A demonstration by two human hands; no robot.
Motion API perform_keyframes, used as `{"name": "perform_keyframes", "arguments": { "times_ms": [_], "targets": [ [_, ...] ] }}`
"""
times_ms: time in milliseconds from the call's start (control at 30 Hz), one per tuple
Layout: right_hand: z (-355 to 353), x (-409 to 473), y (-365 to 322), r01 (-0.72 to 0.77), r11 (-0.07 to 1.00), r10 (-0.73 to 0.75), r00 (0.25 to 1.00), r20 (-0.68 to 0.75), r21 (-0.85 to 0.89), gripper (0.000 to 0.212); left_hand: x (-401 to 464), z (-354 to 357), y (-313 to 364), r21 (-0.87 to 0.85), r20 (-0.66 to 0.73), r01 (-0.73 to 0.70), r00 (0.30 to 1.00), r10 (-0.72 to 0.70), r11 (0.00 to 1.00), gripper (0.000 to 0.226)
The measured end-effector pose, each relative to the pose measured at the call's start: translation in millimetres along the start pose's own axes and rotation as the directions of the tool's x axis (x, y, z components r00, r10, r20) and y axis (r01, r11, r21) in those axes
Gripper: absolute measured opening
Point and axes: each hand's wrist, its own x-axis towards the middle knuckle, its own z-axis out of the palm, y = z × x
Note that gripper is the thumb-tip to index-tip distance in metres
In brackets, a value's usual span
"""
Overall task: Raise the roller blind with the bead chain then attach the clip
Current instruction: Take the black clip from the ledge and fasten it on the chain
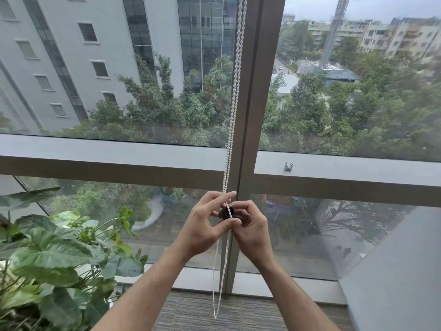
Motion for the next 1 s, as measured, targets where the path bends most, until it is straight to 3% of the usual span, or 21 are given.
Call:
{"name": "perform_keyframes", "arguments": {
  "times_ms": [267, 467, 733, 1000],
  "targets": [
    [-2.3, -0.3, -1.0, 0.018, 0.998, -0.018, 1.000, 0.009, 0.061, 0.022, 2.8, 3.0, 7.0, -0.221, 0.035, 0.115, 0.993, -0.110, 0.968, 0.058],
    [-8.2, -0.9, -0.3, 0.049, 0.996, -0.047, 0.999, -0.025, 0.071, 0.023, 7.9, 10.0, 10.1, -0.260, 0.064, 0.138, 0.990, -0.126, 0.956, 0.062],
    [-19.0, 2.5, 3.6, 0.088, 0.993, -0.091, 0.995, -0.028, -0.075, 0.029, 11.2, 17.2, 12.1, -0.319, 0.031, 0.164, 0.986, -0.163, 0.934, 0.054],
    [-37.8, 10.6, 17.0, -0.013, 0.995, 0.005, 0.997, -0.082, -0.101, 0.032, 15.9, 21.5, 9.5, -0.336, -0.032, 0.172, 0.981, -0.193, 0.926, 0.049]
  ]
}}
